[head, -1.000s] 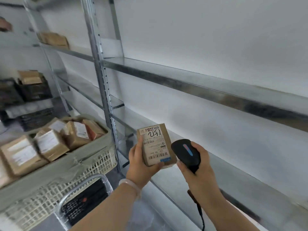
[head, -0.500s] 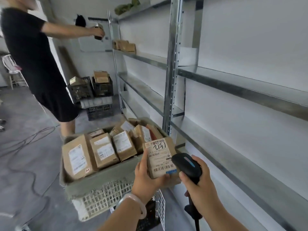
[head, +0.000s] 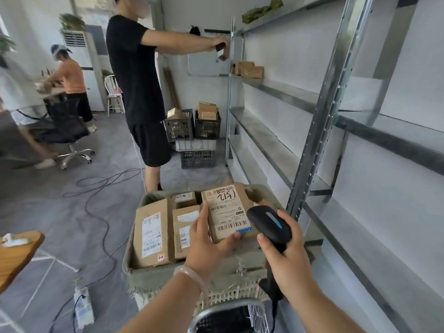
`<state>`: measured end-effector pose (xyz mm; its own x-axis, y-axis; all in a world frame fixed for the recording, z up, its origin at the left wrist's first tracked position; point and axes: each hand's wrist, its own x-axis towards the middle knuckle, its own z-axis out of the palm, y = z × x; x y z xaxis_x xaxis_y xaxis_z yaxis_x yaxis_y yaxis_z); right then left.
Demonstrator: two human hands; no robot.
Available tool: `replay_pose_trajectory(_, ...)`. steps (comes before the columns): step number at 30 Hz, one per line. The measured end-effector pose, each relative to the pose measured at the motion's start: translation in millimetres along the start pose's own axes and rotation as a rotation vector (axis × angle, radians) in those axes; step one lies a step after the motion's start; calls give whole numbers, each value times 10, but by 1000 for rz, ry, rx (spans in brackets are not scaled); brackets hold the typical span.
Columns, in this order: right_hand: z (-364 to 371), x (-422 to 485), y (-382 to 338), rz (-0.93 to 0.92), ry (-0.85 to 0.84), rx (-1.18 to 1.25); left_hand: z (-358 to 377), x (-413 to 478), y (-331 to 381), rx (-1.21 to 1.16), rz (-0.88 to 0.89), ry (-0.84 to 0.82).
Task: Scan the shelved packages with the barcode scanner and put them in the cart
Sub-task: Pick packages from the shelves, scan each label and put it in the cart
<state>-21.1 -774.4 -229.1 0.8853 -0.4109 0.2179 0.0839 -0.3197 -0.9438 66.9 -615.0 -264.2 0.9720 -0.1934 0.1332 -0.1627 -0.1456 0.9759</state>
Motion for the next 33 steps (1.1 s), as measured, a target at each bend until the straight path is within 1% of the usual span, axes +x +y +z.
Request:
replay_pose_trajectory(4,140,466,-29,-23,-59,31,-90,362,18,1,-2,60)
replay_pose_trajectory(8,379,862,8,-7,-101,40,-252,674,-61,8,-44,53)
replay_pose_trajectory(10,526,1048,-20,6,-122,39,-366,898,-103,51,-57,56)
replay_pose_trajectory(13,779,1400,-46,28,-143,30,-549,1312,-175,82,-103,27)
replay_pose_trajectory(16,1070,1754,-14,54,-123,19,-710,1722,-269,141,-154,-7)
replay_pose_trajectory(24,1751,2372,202,216,-172,-90,-1020,2430,-693,167,-278,-62)
replay_pose_trajectory(26,1851,2444,274,273,-196,-81,-1055,2524,-780,229,-295,-79)
replay_pose_trajectory(28,1933,2484,345,314,-206,-80,-1069,2589,-861,356,-305,-76)
replay_pose_trajectory(31,2010,2512,441,352,-202,-135,-1077,2628,-859,696,-330,-144)
replay_pose_trajectory(33,2022,2517,496,363,-199,-154,-1070,2631,-838,844,-345,-199)
